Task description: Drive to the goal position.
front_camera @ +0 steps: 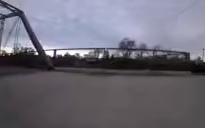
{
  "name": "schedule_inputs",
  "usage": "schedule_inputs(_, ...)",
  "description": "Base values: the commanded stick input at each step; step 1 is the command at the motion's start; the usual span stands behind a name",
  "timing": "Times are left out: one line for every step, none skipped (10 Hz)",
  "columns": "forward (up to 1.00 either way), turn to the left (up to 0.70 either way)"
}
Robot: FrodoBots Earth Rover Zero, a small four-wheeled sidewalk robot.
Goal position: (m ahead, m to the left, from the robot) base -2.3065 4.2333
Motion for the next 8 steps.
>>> schedule_inputs(1.0,0.4)
schedule_inputs(1.0,0.4)
schedule_inputs(1.0,0.4)
schedule_inputs(1.0,0.4)
schedule_inputs(1.0,0.4)
schedule_inputs(1.0,0.4)
schedule_inputs(1.0,0.4)
schedule_inputs(1.0,0.4)
